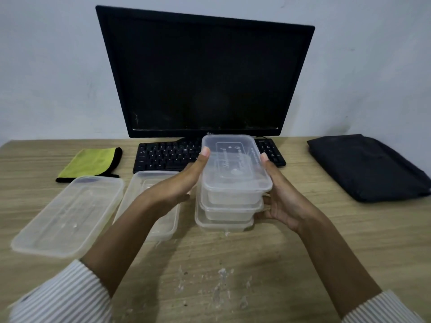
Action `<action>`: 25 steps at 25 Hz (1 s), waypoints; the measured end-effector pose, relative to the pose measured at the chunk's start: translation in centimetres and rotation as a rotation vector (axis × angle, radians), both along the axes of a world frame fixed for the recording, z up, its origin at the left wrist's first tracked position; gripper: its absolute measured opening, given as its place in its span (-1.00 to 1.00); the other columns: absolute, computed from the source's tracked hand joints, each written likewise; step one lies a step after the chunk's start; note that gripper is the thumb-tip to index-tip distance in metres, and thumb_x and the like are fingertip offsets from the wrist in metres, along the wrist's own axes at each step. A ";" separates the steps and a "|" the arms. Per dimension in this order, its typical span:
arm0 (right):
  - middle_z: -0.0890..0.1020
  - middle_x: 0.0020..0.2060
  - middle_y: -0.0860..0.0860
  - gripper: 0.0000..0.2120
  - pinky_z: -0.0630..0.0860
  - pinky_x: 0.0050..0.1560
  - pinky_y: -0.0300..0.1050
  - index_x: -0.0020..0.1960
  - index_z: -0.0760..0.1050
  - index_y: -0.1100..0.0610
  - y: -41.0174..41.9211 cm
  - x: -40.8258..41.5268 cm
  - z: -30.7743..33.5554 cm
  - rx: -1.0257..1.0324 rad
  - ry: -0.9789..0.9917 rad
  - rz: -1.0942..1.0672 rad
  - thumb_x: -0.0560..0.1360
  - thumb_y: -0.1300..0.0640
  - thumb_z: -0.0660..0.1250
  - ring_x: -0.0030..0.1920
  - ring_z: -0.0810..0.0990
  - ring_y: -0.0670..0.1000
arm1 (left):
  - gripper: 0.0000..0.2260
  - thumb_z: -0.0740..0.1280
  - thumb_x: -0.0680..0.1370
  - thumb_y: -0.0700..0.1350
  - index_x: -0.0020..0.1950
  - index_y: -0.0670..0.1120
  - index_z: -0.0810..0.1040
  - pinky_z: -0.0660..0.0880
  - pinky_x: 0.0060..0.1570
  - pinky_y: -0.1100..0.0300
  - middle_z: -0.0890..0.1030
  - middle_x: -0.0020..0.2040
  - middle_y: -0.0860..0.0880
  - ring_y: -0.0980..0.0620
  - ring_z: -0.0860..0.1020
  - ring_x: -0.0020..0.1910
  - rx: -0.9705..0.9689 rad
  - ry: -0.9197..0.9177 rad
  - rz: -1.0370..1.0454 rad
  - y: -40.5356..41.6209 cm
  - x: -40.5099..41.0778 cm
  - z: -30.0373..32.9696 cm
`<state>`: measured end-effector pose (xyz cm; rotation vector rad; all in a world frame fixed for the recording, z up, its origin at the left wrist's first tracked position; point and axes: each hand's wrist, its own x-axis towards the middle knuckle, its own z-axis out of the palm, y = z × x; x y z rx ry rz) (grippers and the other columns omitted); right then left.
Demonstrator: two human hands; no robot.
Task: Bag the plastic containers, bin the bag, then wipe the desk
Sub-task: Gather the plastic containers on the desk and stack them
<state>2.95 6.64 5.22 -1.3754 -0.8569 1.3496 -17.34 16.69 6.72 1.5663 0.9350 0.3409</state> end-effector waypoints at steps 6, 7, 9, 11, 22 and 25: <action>0.61 0.24 0.01 -0.38 0.44 0.24 0.33 0.31 0.48 -0.18 0.1 -1.2 -0.3 0.019 0.099 0.084 0.46 -0.47 -0.02 0.25 0.57 0.12 | -0.35 -0.02 0.41 0.51 0.23 0.18 0.56 0.48 0.19 -0.19 0.64 0.16 -0.09 -0.18 0.58 0.16 -0.196 -0.126 0.017 -0.7 -0.1 -0.2; 0.61 0.24 0.02 -0.39 0.46 0.23 0.32 0.31 0.48 -0.17 0.0 -1.3 0.0 0.025 0.101 0.089 0.47 -0.46 -0.01 0.24 0.58 0.11 | -0.36 -0.03 0.42 0.50 0.20 0.18 0.58 0.48 0.19 -0.19 0.65 0.14 -0.12 -0.17 0.58 0.16 -0.190 -0.129 0.015 -0.8 -0.2 0.0; 0.61 0.24 0.02 -0.41 0.49 0.19 0.31 0.31 0.48 -0.17 0.2 -1.6 0.8 0.053 0.100 0.106 0.49 -0.44 -0.02 0.23 0.59 0.11 | -0.39 -0.05 0.44 0.47 0.14 0.18 0.61 0.51 0.16 -0.17 0.65 0.11 -0.17 -0.14 0.58 0.14 -0.162 -0.137 0.023 -0.9 -0.9 1.0; 0.59 0.26 0.03 -0.40 0.49 0.18 0.34 0.31 0.47 -0.18 0.8 -2.4 1.8 0.076 0.096 0.129 0.47 -0.46 0.01 0.25 0.57 0.13 | -0.40 -0.08 0.46 0.45 0.13 0.18 0.60 0.57 0.05 -0.13 0.68 0.07 -0.12 -0.13 0.63 0.08 -0.120 -0.139 0.046 -0.7 -2.3 2.3; 0.50 0.30 0.02 -0.26 0.55 0.12 0.27 0.42 0.30 -0.18 5.0 -11.2 2.0 0.026 0.090 0.222 0.33 -0.50 0.20 0.25 0.54 0.13 | -0.34 -0.02 0.44 0.46 0.23 0.09 0.57 0.53 0.13 -0.15 0.67 0.11 -0.10 -0.17 0.64 0.08 -0.089 -0.120 0.185 1.2 -12.4 3.5; 0.53 0.26 0.01 -0.32 0.59 0.07 0.19 0.40 0.31 -0.19 5.0 -11.8 1.8 0.021 0.075 0.225 0.38 -0.48 0.15 0.22 0.56 0.11 | -0.30 -0.03 0.42 0.49 0.22 0.07 0.59 0.54 0.13 -0.14 0.67 0.10 -0.11 -0.14 0.65 0.04 -0.100 -0.121 0.210 1.4 -13.2 3.0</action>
